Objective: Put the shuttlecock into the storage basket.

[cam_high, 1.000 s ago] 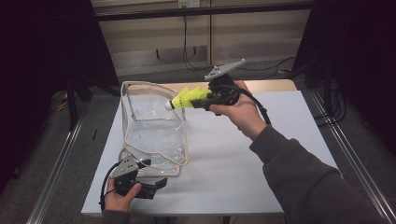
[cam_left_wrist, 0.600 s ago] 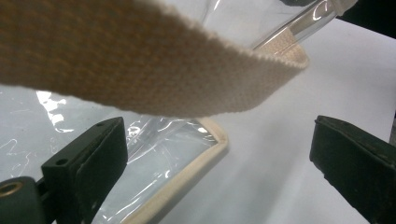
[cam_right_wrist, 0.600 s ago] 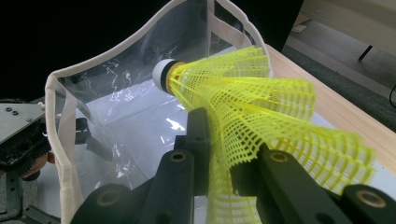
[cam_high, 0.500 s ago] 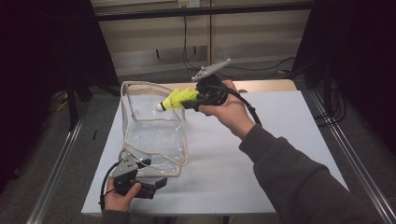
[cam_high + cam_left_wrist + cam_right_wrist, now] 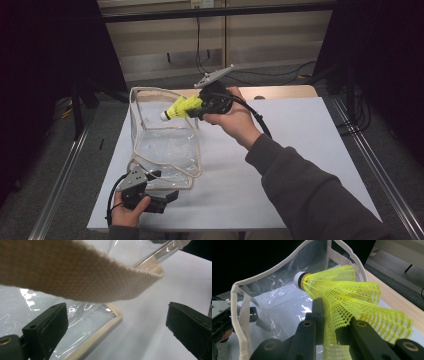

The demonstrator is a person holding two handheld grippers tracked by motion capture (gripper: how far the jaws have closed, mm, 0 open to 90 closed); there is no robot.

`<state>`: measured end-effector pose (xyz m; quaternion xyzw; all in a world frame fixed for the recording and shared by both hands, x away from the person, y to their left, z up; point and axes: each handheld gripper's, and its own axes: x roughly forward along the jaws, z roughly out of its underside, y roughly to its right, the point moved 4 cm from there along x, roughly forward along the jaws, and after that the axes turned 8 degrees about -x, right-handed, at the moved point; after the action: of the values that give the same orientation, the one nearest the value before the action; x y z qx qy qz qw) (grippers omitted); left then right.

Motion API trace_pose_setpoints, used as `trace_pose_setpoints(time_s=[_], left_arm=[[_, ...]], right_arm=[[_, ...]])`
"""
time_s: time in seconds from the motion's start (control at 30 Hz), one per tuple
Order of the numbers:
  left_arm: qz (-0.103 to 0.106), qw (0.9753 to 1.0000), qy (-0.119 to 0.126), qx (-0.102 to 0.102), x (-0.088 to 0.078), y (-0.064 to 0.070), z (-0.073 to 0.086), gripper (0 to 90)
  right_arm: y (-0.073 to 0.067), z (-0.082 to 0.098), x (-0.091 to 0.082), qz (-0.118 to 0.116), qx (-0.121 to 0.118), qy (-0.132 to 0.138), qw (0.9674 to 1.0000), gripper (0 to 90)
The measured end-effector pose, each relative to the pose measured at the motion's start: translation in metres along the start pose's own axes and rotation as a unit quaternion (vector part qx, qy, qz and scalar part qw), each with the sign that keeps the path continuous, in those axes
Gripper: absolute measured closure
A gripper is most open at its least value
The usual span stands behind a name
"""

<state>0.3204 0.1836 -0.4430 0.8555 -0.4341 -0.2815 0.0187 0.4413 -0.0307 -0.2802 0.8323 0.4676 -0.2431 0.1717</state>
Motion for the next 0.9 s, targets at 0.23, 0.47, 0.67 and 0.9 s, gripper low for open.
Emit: trace_pose_setpoints(time_s=[0.23, 0.47, 0.67, 0.9], left_arm=[[-0.001, 1.0000, 0.001, 0.001, 0.000, 0.000, 0.000, 4.2], [-0.001, 1.0000, 0.003, -0.002, -0.001, 0.000, 0.000, 4.2], [0.000, 1.0000, 0.002, 0.001, -0.001, 0.000, 0.000, 4.1], [-0.001, 1.0000, 0.003, -0.001, -0.002, 0.001, 0.000, 4.1]], right_arm=[[-0.005, -0.005, 0.009, 0.002, -0.011, -0.005, 0.9999, 79.8], [-0.009, -0.009, 0.014, 0.001, -0.015, -0.005, 0.9999, 79.8], [-0.014, -0.015, 0.014, 0.000, -0.023, -0.005, 0.9997, 79.8], [-0.026, -0.019, 0.020, -0.012, -0.036, -0.008, 0.9993, 79.8]])
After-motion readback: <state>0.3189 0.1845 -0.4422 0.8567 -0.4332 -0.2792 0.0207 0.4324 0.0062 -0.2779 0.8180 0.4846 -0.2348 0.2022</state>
